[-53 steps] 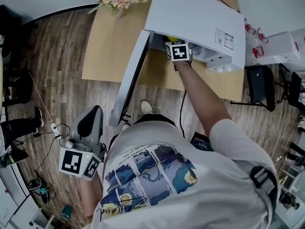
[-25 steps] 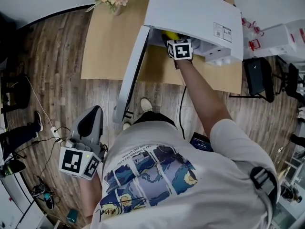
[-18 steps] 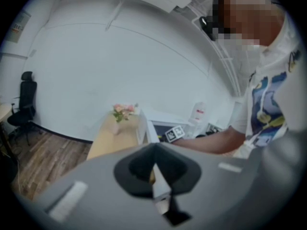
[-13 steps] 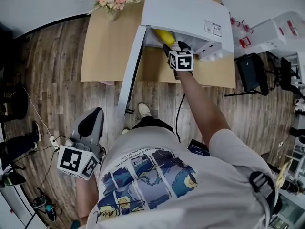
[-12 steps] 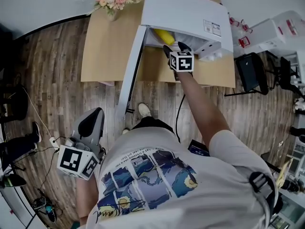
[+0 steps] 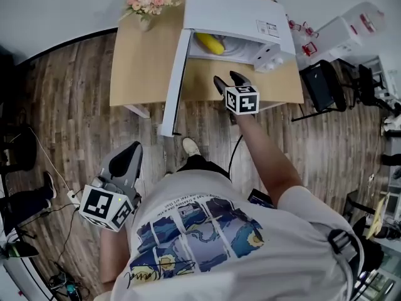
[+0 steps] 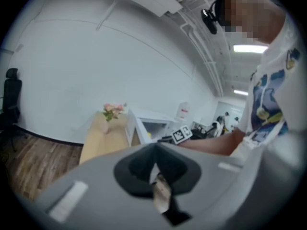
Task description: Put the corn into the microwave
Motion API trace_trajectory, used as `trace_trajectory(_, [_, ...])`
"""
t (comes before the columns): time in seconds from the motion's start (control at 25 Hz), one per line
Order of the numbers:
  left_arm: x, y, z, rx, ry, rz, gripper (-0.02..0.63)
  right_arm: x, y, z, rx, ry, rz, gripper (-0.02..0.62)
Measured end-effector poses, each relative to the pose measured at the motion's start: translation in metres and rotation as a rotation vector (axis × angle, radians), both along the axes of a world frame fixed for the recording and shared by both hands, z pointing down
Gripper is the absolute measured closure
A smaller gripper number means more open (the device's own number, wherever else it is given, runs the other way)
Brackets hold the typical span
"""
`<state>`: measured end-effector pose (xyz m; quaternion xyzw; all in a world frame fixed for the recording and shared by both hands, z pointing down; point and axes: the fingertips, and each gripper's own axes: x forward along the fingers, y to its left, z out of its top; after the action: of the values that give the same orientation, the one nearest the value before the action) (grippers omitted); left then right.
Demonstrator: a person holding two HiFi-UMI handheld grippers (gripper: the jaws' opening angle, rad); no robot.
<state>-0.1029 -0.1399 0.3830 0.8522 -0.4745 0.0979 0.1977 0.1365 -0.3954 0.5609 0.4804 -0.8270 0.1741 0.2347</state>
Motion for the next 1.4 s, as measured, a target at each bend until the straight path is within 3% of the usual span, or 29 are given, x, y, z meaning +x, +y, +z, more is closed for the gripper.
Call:
trace_trajectory(0.32, [-0.012, 0.037, 0.003, 0.023, 0.008, 0.041, 0.597, -0.012, 0.088, -0.022, 0.022, -0.041, 0.012, 0.448])
trace_trajectory(0.52, [-0.02, 0.064, 0.01, 0.023, 0.023, 0.051, 0.597, -0.024, 0.141, -0.039, 0.042, -0.056, -0.005, 0.561])
trace_trajectory(1.08, [-0.012, 0.117, 0.034, 0.009, 0.043, 0.143, 0.597, -0.063, 0.261, -0.078, 0.045, -0.119, -0.109, 0.586])
trace_trajectory(1.4, [-0.006, 0.133, 0.04, 0.003, 0.05, 0.174, 0.597, -0.074, 0.297, -0.09, 0.05, -0.129, -0.156, 0.586])
